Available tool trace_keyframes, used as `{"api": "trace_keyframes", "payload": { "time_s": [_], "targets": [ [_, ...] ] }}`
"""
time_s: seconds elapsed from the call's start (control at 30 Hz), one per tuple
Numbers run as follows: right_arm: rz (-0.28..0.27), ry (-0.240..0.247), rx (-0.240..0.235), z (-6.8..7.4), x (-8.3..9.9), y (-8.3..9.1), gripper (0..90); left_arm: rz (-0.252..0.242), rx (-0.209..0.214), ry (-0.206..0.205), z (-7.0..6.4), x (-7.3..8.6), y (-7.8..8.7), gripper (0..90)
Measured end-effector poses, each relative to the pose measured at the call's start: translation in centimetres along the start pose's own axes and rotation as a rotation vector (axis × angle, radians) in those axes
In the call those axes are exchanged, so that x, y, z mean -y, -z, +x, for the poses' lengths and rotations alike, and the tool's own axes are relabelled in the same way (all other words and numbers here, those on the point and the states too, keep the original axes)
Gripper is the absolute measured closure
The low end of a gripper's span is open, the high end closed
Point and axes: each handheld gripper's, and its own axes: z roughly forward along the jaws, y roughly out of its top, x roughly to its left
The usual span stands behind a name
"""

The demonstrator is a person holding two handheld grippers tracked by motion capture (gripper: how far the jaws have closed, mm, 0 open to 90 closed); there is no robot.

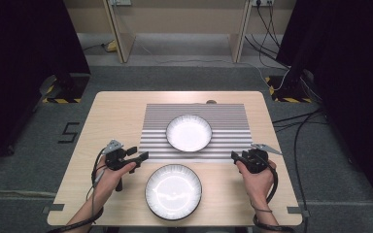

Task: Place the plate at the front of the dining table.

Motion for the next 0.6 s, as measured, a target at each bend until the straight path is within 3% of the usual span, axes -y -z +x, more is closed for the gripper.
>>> {"api": "trace_keyframes", "payload": {
  "time_s": [0.6],
  "targets": [
    [-0.026, -0.01, 0.037, -1.7, 1.2, 2.6, 49.4, -0.011, -0.012, 0.006, 0.5, 0.6, 1.5, 34.5]
  ]
}}
